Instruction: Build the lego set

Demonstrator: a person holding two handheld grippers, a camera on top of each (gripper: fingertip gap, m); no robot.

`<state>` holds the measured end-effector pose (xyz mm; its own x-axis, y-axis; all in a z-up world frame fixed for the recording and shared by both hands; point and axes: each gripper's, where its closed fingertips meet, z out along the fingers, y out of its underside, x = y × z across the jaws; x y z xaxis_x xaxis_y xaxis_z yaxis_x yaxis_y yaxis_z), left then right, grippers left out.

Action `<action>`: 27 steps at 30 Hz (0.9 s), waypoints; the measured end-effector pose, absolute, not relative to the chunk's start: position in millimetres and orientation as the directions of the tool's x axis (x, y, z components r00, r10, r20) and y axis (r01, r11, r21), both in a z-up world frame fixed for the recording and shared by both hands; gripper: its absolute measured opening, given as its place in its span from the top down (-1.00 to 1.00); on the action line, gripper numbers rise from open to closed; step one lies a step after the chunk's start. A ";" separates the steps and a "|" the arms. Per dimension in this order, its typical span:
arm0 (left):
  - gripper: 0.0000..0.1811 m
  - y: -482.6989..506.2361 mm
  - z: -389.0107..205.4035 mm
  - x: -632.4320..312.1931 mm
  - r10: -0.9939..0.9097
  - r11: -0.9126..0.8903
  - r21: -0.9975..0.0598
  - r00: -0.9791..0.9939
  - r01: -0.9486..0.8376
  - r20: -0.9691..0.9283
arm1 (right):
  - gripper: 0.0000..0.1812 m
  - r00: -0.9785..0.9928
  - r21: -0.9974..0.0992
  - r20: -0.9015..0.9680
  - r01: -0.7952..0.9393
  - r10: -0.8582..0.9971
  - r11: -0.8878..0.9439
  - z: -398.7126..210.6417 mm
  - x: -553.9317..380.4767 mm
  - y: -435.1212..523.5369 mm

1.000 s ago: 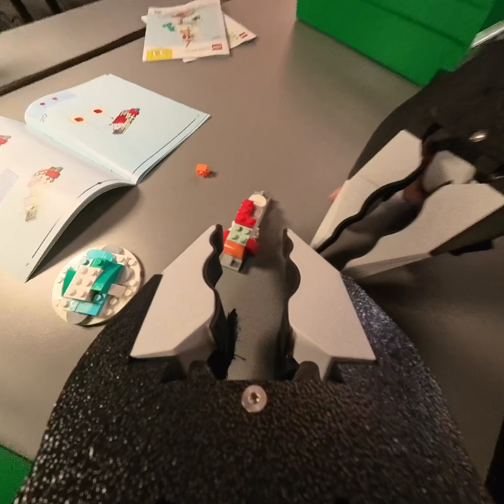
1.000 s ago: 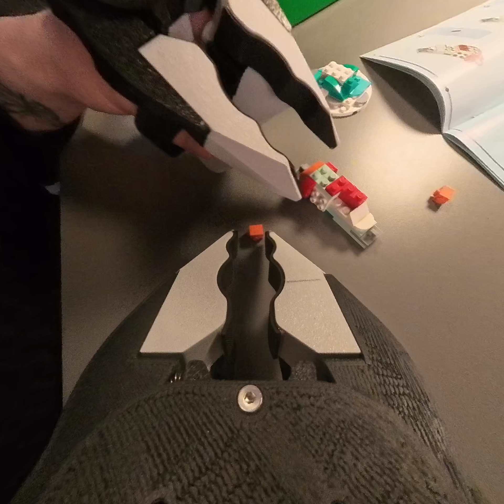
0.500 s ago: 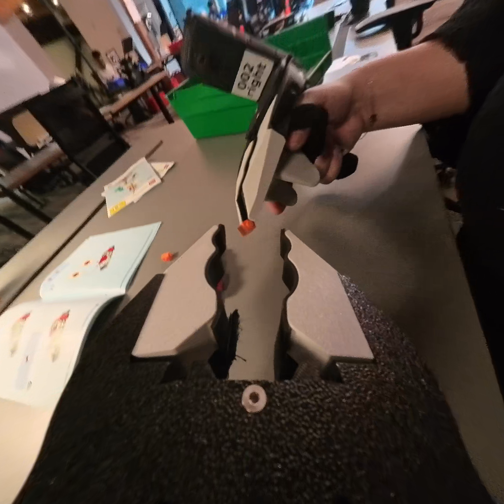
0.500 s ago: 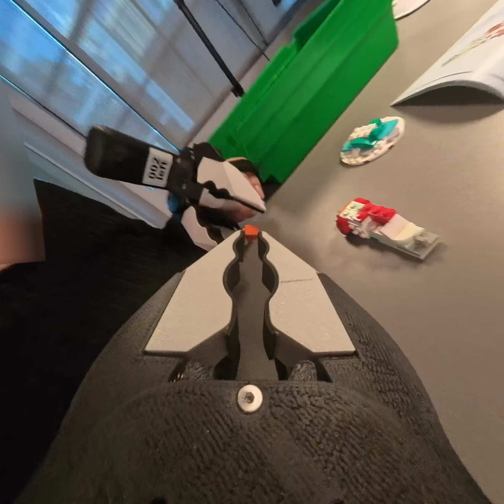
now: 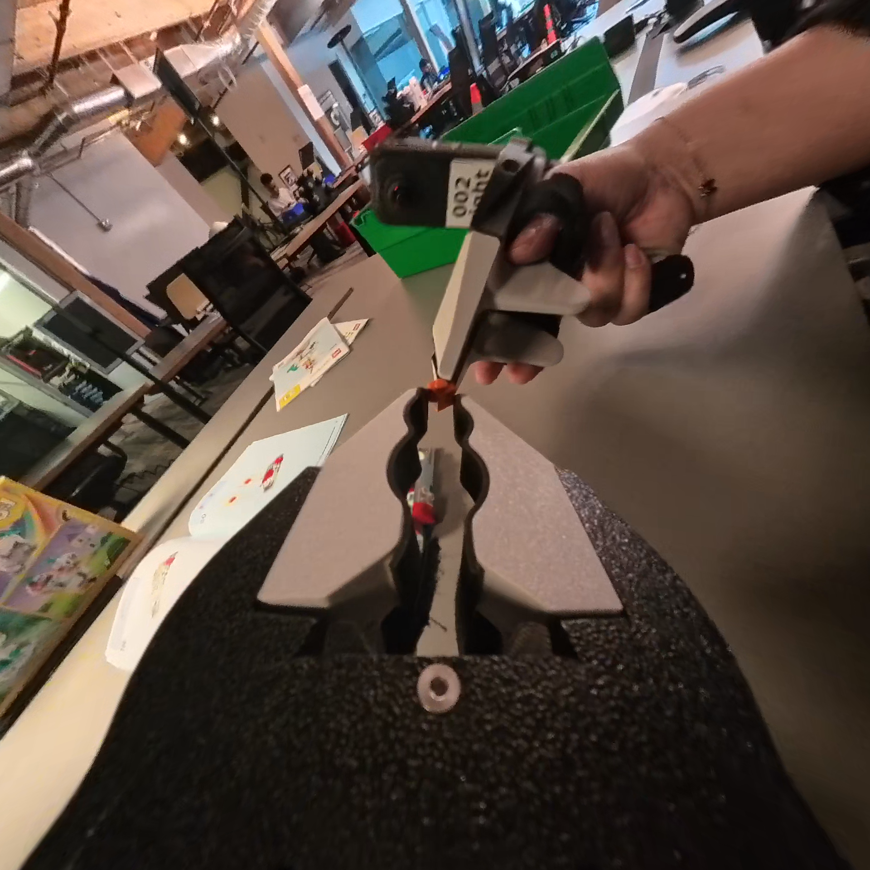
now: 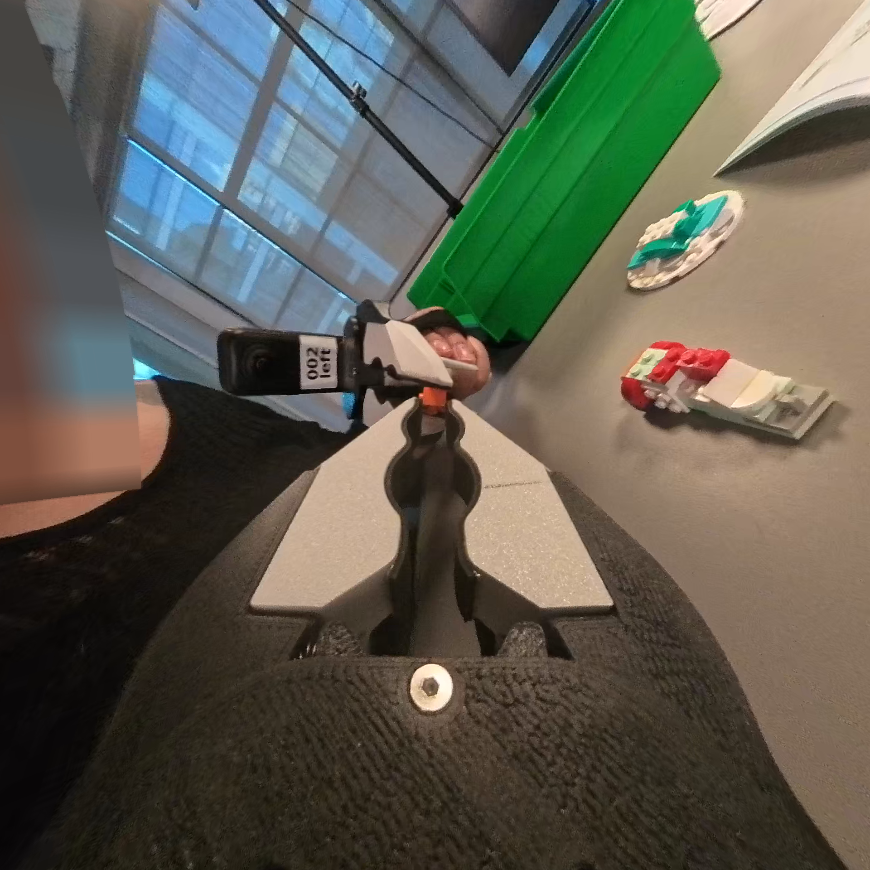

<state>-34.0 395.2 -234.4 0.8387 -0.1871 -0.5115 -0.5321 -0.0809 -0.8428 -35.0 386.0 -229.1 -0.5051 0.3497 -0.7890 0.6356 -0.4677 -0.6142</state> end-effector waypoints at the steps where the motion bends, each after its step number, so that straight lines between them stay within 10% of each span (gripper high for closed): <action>1: 0.91 397.0 -236.0 -37.9 -0.171 -0.107 -0.850 0.852 -0.516 -0.495 | 0.90 -0.510 -0.654 -0.756 0.606 0.410 -0.452 -231.5 -37.9 387.8; 9: 0.91 406.5 -251.5 -55.2 -0.136 -0.257 -0.902 0.937 -0.348 -0.323 | 0.87 -0.512 -0.923 -0.138 0.377 0.848 0.078 -246.7 -51.6 396.2; 27: 0.84 413.0 -265.9 -58.9 -0.100 -0.341 -0.884 0.948 -0.319 -0.303 | 0.94 -0.449 -0.900 -0.125 0.427 0.885 0.090 -256.1 -58.8 405.1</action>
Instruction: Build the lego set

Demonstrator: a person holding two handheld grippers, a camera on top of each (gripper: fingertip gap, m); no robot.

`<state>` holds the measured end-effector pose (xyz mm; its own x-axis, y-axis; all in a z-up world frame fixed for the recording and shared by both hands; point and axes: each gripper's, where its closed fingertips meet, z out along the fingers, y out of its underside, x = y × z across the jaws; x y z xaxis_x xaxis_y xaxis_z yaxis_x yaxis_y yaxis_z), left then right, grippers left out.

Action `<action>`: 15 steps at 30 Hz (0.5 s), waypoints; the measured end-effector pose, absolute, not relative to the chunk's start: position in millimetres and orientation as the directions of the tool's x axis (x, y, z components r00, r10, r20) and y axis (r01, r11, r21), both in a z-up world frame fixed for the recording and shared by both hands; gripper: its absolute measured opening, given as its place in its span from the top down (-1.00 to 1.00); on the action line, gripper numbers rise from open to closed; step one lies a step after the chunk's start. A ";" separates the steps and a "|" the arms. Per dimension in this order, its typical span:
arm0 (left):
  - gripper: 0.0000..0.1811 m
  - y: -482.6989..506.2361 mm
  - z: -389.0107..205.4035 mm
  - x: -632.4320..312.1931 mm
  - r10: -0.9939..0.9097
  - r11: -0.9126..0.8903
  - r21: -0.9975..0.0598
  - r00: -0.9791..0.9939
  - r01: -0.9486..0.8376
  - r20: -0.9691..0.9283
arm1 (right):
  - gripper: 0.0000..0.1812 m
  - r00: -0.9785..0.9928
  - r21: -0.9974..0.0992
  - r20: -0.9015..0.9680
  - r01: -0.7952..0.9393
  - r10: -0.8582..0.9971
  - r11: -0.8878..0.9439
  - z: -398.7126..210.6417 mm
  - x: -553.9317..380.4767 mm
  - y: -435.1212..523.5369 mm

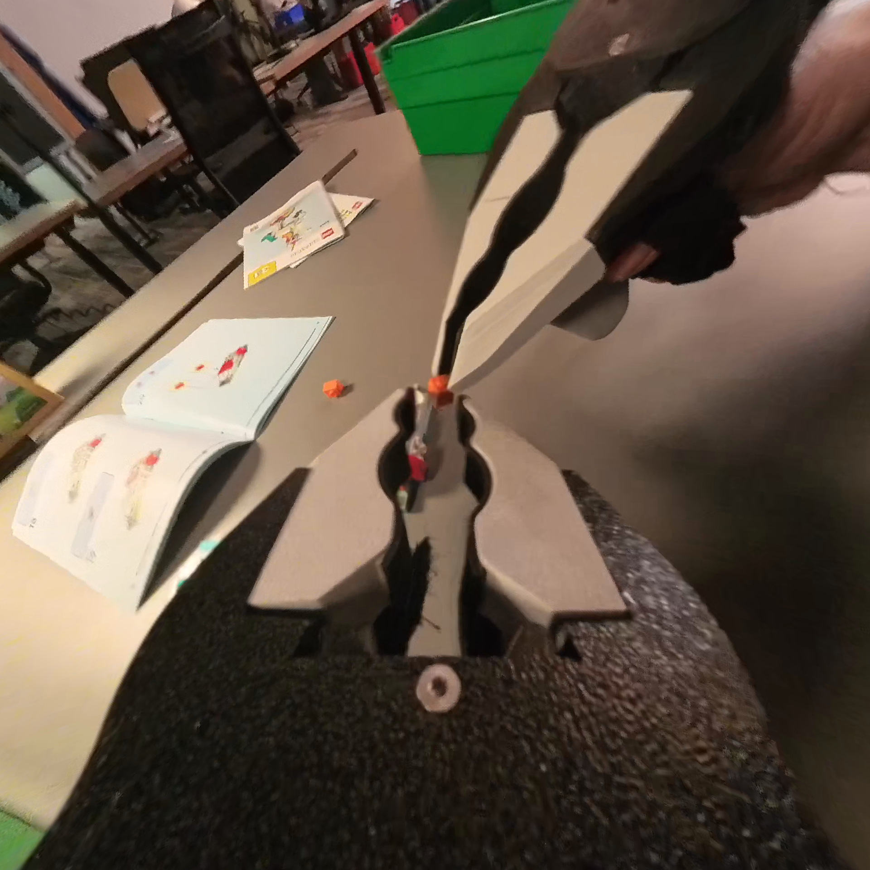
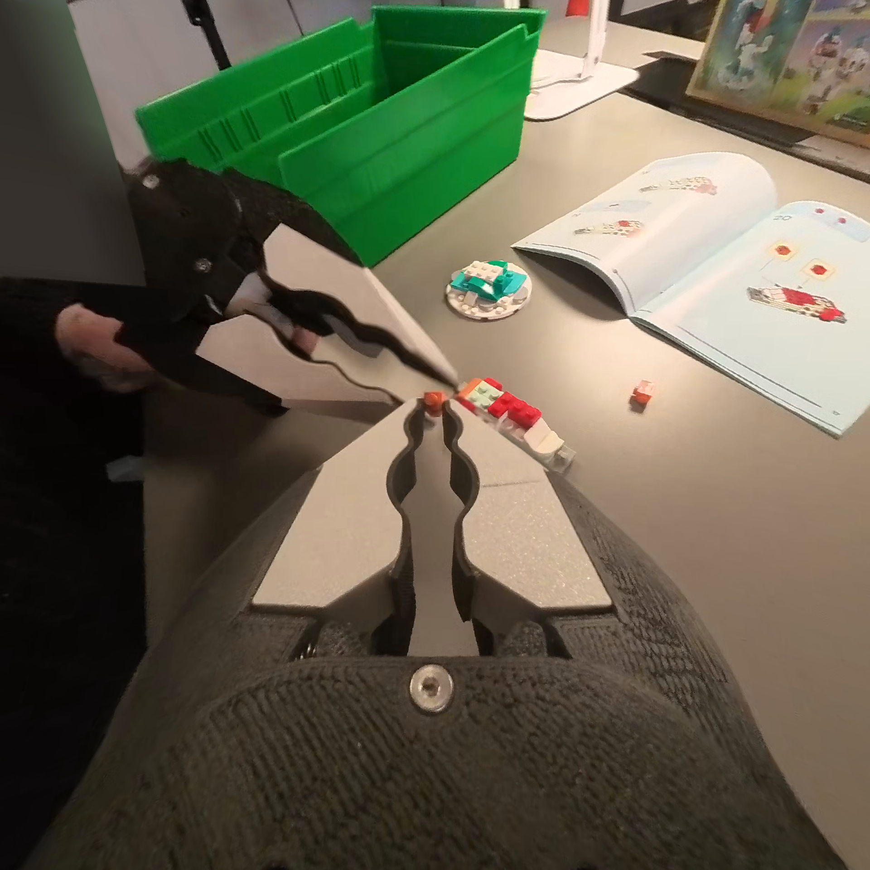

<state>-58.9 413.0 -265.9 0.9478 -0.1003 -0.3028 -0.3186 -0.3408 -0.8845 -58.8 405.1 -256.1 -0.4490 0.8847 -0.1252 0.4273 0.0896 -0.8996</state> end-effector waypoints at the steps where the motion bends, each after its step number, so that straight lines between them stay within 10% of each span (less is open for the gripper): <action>1: 0.62 413.5 -268.5 -63.8 -0.076 -0.365 -0.891 0.962 -0.272 -0.262 | 0.94 -0.422 -0.900 -0.120 0.429 0.899 0.081 -257.4 -61.3 410.3; 5: 0.26 410.7 -299.2 -85.2 -0.005 -0.536 -0.839 0.994 -0.093 -0.107 | 0.94 -0.305 -0.888 -0.126 0.459 0.944 0.030 -268.9 -70.3 429.5; 15: 0.67 415.5 -315.1 -89.1 0.034 -0.625 -0.777 0.992 -0.076 -0.125 | 0.94 -0.184 -0.861 -0.141 0.507 0.973 -0.030 -289.9 -78.6 439.1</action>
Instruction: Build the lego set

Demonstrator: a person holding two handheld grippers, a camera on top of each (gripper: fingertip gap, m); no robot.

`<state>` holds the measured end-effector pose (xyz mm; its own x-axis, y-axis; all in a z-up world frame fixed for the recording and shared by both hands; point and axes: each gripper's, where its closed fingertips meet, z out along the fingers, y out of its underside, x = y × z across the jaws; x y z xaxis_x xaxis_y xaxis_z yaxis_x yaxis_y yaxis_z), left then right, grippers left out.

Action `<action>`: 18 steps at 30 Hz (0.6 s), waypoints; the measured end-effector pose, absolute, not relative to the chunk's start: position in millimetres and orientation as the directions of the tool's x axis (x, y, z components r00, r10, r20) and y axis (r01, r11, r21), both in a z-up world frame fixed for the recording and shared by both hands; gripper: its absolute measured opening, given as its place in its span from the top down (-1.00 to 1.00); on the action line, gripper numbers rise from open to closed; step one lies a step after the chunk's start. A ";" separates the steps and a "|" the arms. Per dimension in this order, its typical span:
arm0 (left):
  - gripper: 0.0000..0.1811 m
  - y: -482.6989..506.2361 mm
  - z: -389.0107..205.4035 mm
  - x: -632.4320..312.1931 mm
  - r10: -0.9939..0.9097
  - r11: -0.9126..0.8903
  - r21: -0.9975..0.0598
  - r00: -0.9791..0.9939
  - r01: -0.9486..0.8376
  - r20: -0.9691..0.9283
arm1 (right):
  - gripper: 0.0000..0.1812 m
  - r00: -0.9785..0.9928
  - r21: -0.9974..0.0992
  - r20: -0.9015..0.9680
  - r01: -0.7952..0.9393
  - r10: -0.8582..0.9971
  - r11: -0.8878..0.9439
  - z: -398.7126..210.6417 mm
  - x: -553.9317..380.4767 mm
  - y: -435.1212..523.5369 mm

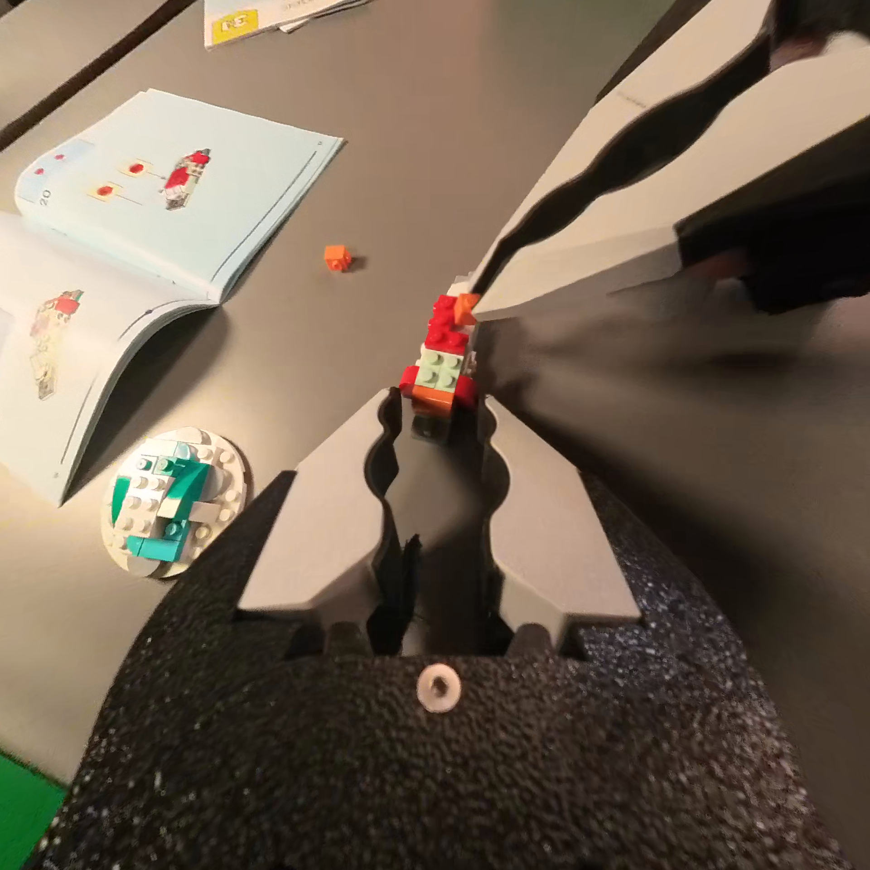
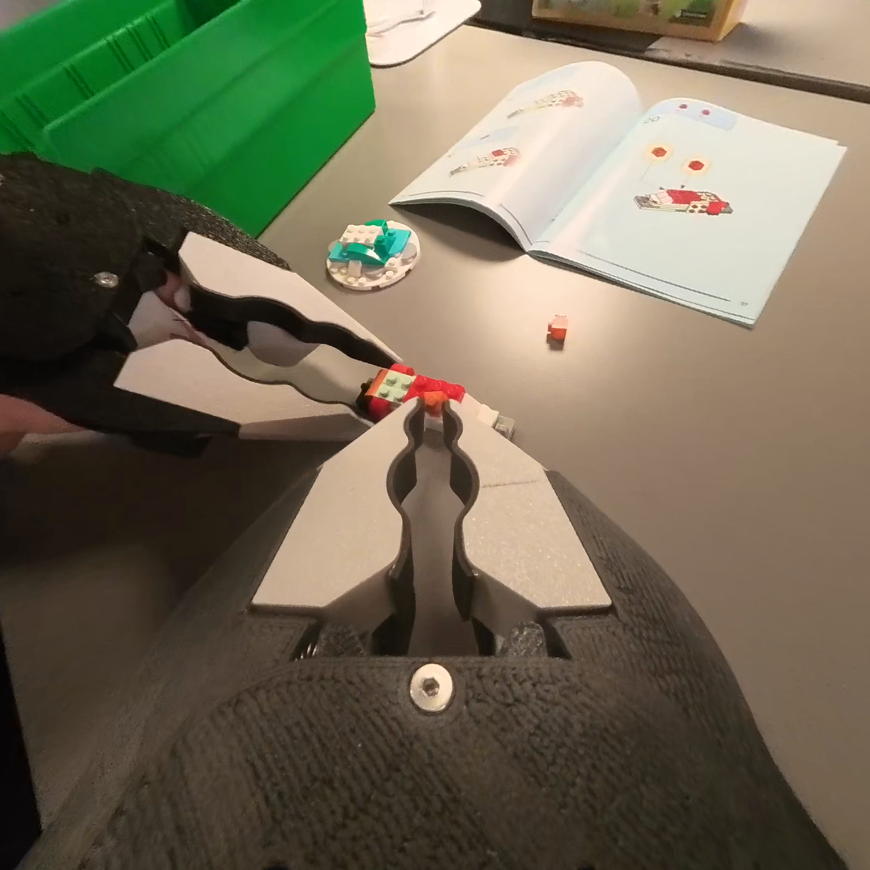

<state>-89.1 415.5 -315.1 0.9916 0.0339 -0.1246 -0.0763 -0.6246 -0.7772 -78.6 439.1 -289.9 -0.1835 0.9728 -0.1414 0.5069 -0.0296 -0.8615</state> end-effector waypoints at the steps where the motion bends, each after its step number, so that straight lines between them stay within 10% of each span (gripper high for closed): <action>1: 0.67 415.7 -315.2 -89.4 0.043 -0.629 -0.773 0.990 -0.079 -0.136 | 0.94 -0.175 -0.856 -0.137 0.516 0.975 -0.028 -290.9 -78.2 439.6; 13: 0.74 413.2 -315.2 -77.8 0.096 -0.638 -0.768 0.983 -0.060 -0.156 | 0.94 -0.047 -0.836 -0.155 0.539 0.987 -0.105 -296.4 -77.6 443.9; 18: 0.42 417.2 -312.3 -80.6 0.092 -0.625 -0.776 0.979 -0.084 -0.180 | 0.93 -0.039 -0.840 -0.152 0.532 0.988 -0.109 -296.6 -79.0 443.5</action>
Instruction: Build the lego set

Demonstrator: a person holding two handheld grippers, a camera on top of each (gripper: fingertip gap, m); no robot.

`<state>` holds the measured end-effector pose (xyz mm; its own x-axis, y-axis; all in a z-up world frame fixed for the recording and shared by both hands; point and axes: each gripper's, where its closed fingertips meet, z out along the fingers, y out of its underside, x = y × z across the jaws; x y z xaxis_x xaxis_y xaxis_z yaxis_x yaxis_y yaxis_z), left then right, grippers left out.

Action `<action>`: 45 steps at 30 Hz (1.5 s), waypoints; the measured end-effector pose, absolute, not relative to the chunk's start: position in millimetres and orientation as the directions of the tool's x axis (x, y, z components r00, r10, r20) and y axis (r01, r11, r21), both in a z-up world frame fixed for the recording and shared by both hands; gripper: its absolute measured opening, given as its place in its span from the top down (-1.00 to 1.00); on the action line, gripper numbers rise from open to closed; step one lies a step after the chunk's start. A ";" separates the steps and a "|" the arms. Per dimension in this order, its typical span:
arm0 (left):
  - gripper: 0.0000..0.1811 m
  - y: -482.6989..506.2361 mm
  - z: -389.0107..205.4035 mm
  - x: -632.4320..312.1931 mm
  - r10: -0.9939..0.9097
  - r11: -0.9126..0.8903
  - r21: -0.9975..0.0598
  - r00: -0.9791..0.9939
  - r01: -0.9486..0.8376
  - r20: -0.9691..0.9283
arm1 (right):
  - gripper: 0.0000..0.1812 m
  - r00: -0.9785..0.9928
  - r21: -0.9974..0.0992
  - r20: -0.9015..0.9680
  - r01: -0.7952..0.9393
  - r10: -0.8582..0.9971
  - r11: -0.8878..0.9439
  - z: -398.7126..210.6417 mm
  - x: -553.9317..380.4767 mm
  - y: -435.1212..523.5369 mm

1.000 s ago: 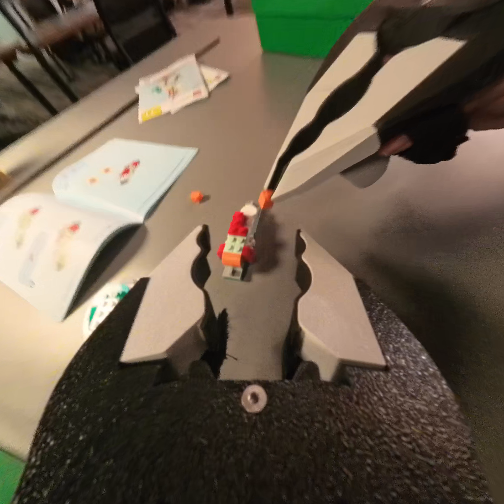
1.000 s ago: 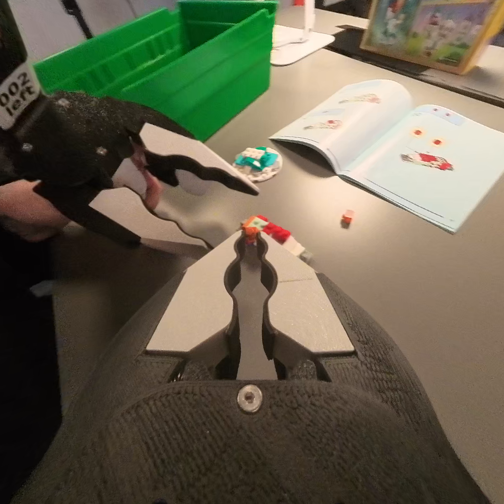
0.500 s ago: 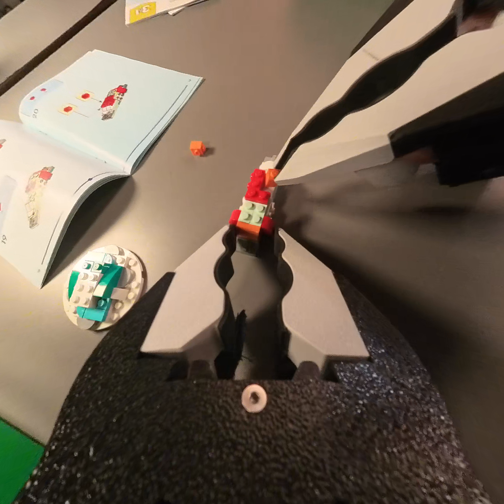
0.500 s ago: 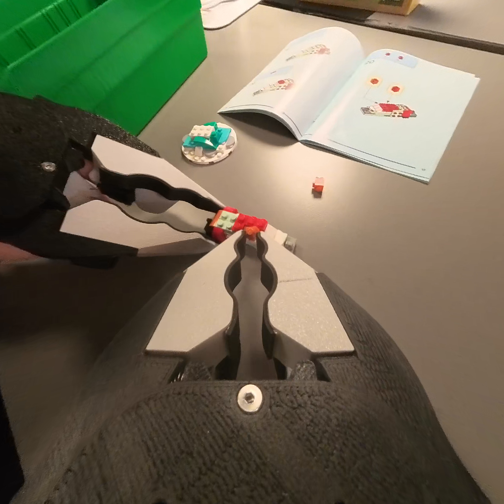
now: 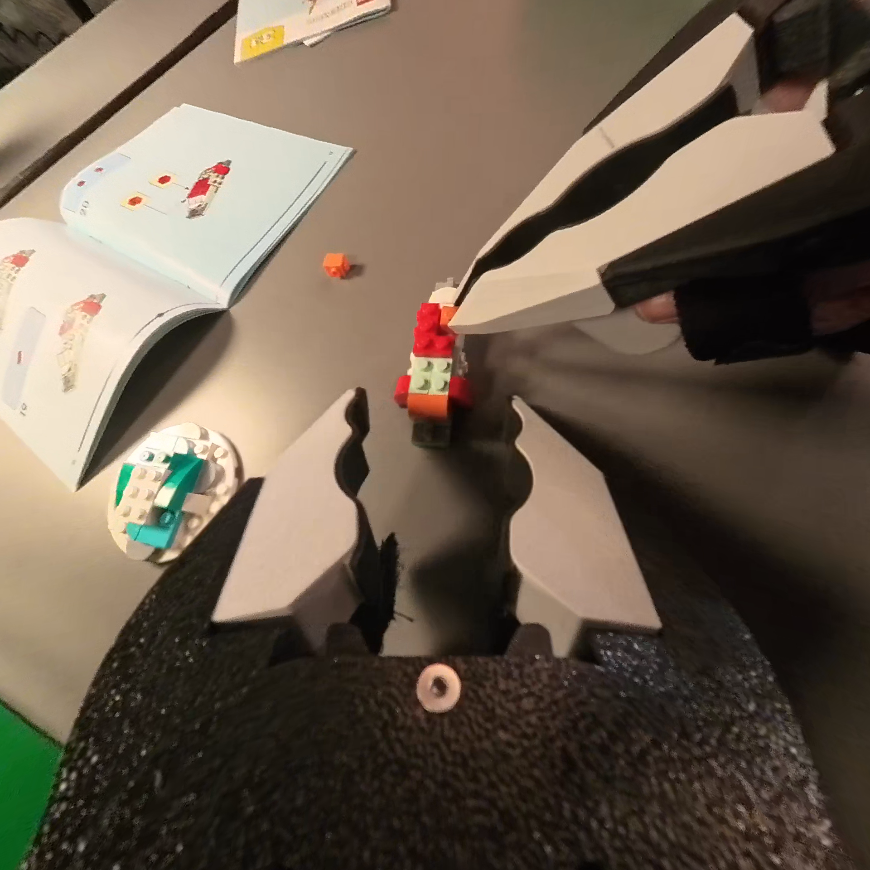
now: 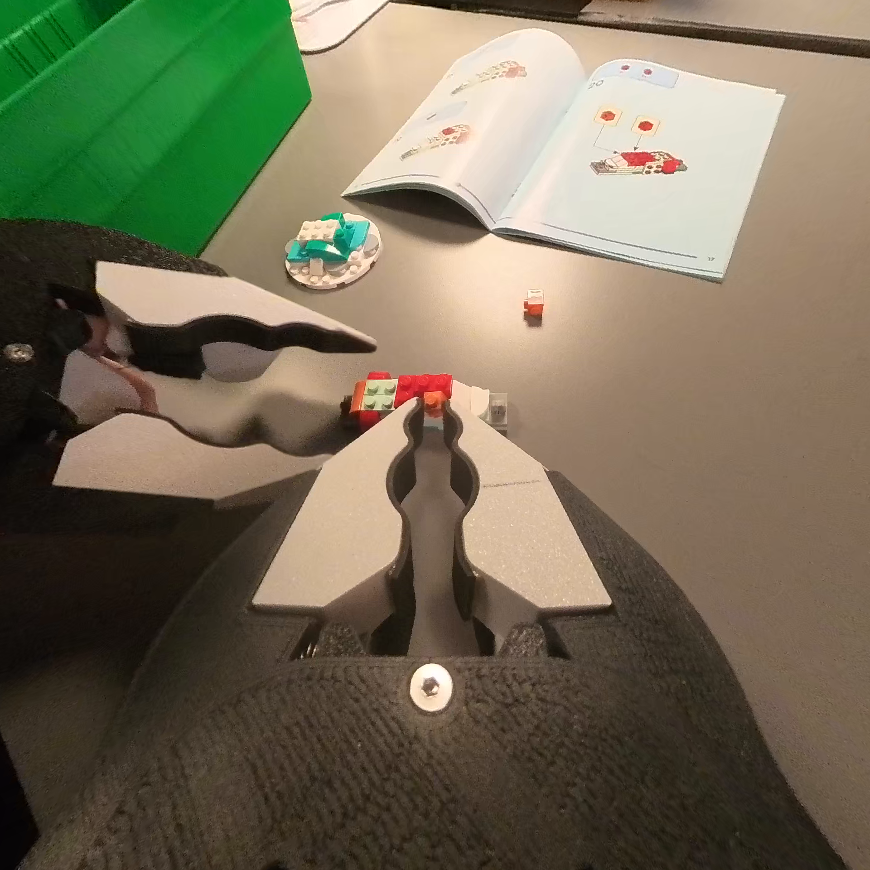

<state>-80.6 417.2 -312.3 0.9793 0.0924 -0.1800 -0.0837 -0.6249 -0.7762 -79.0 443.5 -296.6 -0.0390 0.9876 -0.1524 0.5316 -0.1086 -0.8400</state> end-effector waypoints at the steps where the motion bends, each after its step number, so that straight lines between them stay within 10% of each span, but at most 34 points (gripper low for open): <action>1: 0.36 419.5 -313.0 -78.3 0.072 -0.626 -0.775 0.983 -0.087 -0.169 | 0.93 -0.037 -0.840 -0.158 0.531 0.987 -0.115 -296.5 -79.2 443.7; 8: 0.65 428.6 -314.6 -80.2 0.034 -0.630 -0.770 0.987 -0.101 -0.157 | 0.93 -0.022 -0.835 -0.192 0.530 0.981 -0.152 -296.8 -79.4 446.6; 45: 0.65 428.8 -314.6 -82.0 0.043 -0.629 -0.774 0.991 -0.072 -0.128 | 0.81 -0.066 -0.888 -0.179 0.440 0.982 -0.132 -279.6 -74.2 447.4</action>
<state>-82.0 428.8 -314.6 0.9909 0.0430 -0.1277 -0.0724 -0.6295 -0.7736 -74.2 447.4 -279.6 -0.0660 0.9816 -0.1789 0.4404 -0.1322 -0.8880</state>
